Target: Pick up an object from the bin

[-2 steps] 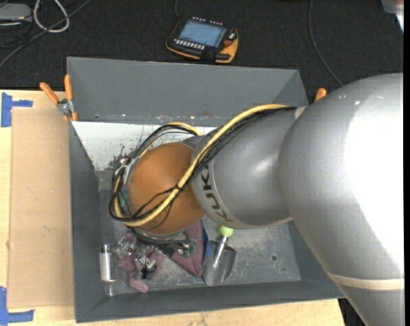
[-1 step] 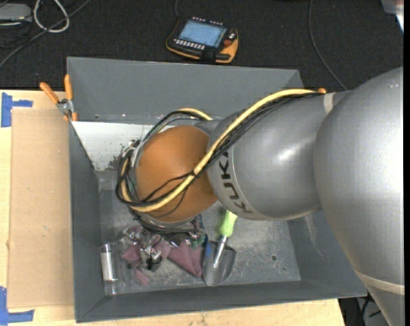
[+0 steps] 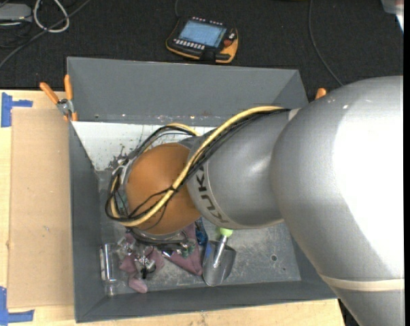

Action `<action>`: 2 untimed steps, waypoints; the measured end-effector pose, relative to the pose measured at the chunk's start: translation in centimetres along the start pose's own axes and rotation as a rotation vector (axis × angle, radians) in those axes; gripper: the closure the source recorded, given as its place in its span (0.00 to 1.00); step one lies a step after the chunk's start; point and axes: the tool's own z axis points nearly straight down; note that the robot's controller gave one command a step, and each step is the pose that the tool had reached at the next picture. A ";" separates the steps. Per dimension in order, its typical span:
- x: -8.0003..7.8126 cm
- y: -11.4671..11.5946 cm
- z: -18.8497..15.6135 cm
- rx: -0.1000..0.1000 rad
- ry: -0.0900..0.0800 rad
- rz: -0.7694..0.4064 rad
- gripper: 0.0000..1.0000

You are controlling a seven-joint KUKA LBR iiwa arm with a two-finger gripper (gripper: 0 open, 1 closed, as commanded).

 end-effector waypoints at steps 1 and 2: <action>0.0 -1.3 0.0 -0.003 -0.019 -0.145 1.00; -0.1 0.3 -10.0 -0.003 0.000 -0.028 1.00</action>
Offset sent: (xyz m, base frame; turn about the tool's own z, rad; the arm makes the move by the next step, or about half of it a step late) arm -0.0002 0.0065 0.1064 -0.0263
